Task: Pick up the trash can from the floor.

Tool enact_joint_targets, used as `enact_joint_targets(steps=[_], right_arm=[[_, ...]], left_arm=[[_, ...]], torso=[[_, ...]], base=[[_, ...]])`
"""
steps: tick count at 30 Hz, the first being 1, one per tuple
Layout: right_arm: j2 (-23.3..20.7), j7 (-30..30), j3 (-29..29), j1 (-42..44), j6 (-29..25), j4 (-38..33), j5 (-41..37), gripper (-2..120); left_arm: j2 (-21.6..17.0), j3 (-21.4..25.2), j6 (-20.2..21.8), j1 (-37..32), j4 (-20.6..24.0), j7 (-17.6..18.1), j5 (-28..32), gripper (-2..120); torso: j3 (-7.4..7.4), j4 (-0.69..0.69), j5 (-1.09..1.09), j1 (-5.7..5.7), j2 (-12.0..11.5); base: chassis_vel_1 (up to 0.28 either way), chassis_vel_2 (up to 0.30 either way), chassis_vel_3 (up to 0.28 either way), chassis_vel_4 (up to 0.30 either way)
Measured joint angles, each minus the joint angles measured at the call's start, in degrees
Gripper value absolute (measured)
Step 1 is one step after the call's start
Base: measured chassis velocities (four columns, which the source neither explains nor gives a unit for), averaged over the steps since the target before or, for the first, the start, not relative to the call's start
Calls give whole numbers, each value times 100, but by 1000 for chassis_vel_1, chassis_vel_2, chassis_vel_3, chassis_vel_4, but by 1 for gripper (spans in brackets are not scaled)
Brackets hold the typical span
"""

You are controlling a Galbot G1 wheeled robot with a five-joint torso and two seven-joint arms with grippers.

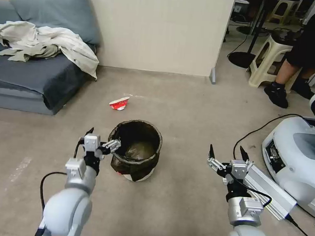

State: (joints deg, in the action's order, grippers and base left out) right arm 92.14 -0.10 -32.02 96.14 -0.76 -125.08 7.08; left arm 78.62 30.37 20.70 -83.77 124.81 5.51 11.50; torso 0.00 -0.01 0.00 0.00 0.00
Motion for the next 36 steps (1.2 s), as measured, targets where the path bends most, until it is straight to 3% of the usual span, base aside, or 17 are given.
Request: enact_joint_targets(steps=[2, 13, 23, 36], right_arm=[[0, 11, 0, -15, 7, 30, -7, 100], [0, 81, 89, -255, 147, 157, 31, 100], [-10, 83, 102, -329, 190, 192, 39, 100], [-78, 81, 82, -360, 170, 274, -51, 100]], left_arm=[[-152, -37, 467, 264, -191, 82, 102, 100], [-343, -121, 1320, 650, -691, 95, 530, 100], [-452, -203, 1666, 917, -956, 40, 561, 100], [-434, -413, 1923, 1429, -1665, 65, 526, 100]], torso=[[0, 0, 0, 0, 0], [0, 1, 0, 0, 0], [0, 0, 0, 0, 0], [0, 0, 0, 0, 0]], base=[[0, 0, 0, 0], [0, 0, 0, 0], [0, 0, 0, 0], [0, 0, 0, 0]])
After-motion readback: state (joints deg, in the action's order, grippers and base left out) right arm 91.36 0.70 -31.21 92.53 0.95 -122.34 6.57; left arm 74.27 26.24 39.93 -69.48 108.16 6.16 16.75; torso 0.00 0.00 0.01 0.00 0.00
